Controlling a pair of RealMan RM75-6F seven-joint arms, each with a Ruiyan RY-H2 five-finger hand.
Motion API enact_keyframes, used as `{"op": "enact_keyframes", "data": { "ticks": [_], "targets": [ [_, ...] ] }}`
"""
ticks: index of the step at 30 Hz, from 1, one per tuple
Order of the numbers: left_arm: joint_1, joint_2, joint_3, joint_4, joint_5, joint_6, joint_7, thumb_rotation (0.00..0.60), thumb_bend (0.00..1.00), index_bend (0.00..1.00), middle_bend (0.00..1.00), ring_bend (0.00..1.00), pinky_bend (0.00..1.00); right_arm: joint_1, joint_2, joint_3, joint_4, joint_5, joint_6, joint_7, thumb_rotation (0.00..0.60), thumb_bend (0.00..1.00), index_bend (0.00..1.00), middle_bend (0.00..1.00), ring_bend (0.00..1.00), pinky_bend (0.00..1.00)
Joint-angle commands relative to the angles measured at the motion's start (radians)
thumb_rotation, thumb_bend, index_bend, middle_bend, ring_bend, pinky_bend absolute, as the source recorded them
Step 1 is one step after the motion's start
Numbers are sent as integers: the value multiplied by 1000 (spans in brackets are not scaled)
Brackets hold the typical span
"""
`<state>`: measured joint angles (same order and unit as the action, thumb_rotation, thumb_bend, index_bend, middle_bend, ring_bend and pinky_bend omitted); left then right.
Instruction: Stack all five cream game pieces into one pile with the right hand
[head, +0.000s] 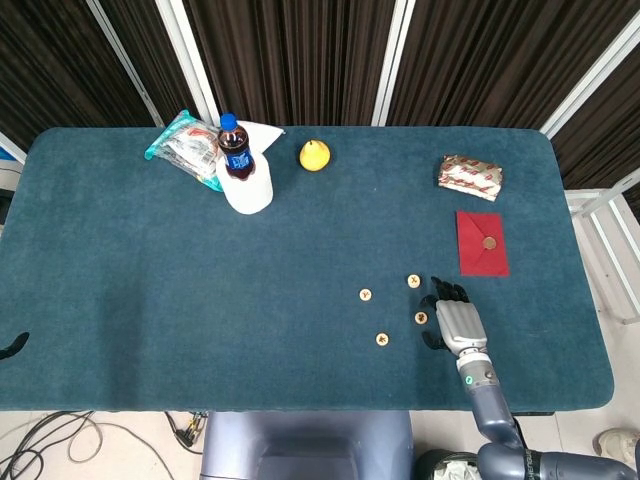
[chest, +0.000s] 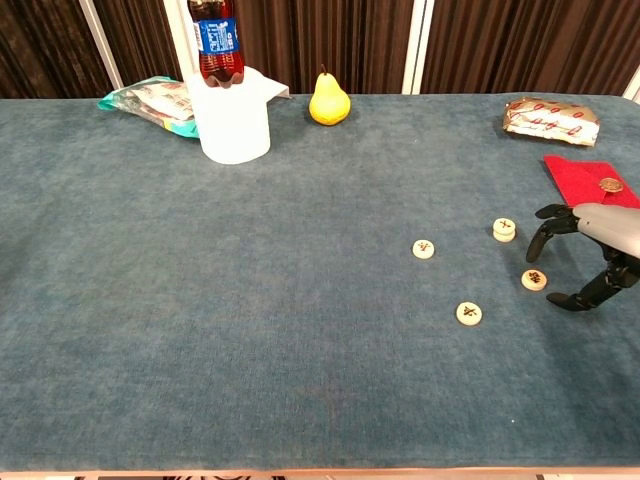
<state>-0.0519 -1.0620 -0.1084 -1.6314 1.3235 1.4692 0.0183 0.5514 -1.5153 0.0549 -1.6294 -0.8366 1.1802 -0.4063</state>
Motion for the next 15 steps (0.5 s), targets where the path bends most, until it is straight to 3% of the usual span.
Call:
{"op": "enact_keyframes", "data": {
  "ticks": [1, 15],
  "targets": [
    [0, 0, 0, -1, 0, 0, 0, 600, 164, 55, 0, 0, 0, 0, -7, 11, 11, 7, -8, -1, 600, 387, 359, 0, 0, 0],
    [0, 1, 0, -2, -1, -1, 2, 600, 165, 55, 0, 0, 0, -2, -26, 43, 52, 35, -45, -13, 600, 386, 420, 0, 0, 0]
  ]
}}
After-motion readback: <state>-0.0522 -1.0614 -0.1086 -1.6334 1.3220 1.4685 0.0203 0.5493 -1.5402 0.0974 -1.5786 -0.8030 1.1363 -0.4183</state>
